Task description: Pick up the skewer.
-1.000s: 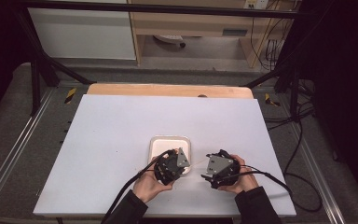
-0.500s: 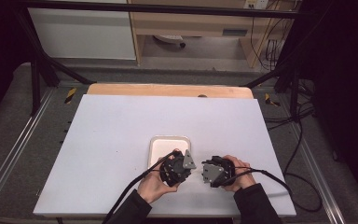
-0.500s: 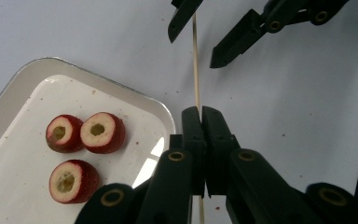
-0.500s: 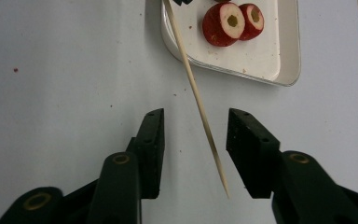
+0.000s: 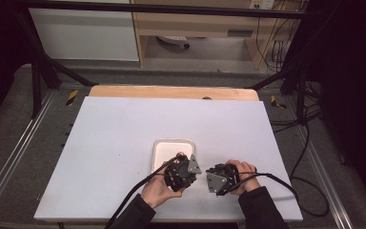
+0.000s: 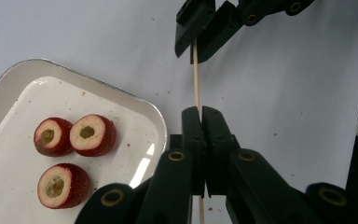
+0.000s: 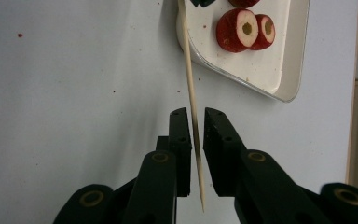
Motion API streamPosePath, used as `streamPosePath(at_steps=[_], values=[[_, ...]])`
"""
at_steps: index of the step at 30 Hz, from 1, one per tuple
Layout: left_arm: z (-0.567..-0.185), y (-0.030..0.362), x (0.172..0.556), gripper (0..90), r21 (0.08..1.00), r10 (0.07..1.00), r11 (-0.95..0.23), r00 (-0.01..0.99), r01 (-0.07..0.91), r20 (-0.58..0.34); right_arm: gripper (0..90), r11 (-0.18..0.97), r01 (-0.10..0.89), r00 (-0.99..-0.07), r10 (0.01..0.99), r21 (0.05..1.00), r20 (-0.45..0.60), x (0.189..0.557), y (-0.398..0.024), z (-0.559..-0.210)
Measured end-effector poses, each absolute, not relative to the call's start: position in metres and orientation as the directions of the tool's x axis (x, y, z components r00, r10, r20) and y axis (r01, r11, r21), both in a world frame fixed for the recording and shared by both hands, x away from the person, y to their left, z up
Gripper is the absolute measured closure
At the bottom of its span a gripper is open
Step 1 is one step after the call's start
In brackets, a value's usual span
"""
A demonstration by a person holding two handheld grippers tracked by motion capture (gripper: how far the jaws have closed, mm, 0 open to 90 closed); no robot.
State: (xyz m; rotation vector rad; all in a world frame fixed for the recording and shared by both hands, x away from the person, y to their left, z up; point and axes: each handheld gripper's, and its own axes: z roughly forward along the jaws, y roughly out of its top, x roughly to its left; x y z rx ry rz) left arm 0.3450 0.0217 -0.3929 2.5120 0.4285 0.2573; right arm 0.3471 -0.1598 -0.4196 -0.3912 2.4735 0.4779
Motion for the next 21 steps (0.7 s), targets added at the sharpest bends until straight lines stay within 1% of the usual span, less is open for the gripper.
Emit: streamPosePath(at_steps=[6,10,15,16,17,20,21], values=[[-0.3936,0.0218,0.3457,88.8,0.563,0.355,-0.789,0.93,0.245,0.092,87.2,0.887,-0.406,-0.764,-0.199,0.219,-0.614,0.3453,-0.1598,-0.418],[-0.3916,0.0233,0.3467,88.6,0.572,0.362,-0.781,0.928,0.251,0.087,88.5,0.88,-0.431,-0.748,-0.225,0.199,-0.625,0.3443,-0.1606,-0.4163],[-0.3914,0.0247,0.3484,86.6,0.556,0.356,-0.791,0.931,0.255,0.08,88.8,0.874,-0.454,-0.729,-0.254,0.172,-0.636,0.3439,-0.1595,-0.4154],[-0.3908,0.0256,0.349,81.3,0.555,0.359,-0.791,0.93,0.258,0.081,88.9,0.877,-0.453,-0.722,-0.255,0.161,-0.643,0.3438,-0.1599,-0.4144],[-0.3897,0.027,0.3496,81.3,0.553,0.362,-0.792,0.929,0.26,0.081,88.9,0.877,-0.453,-0.722,-0.255,0.161,-0.643,0.3438,-0.1599,-0.4144],[-0.3869,0.03,0.3538,71.8,0.51,0.377,-0.809,0.924,0.292,0.069,88.8,0.881,-0.454,-0.701,-0.26,0.134,-0.664,0.3435,-0.1596,-0.4107],[-0.3868,0.03,0.355,71.1,0.498,0.379,-0.814,0.923,0.298,0.066,88.8,0.879,-0.461,-0.694,-0.27,0.123,-0.668,0.3437,-0.1589,-0.41]])
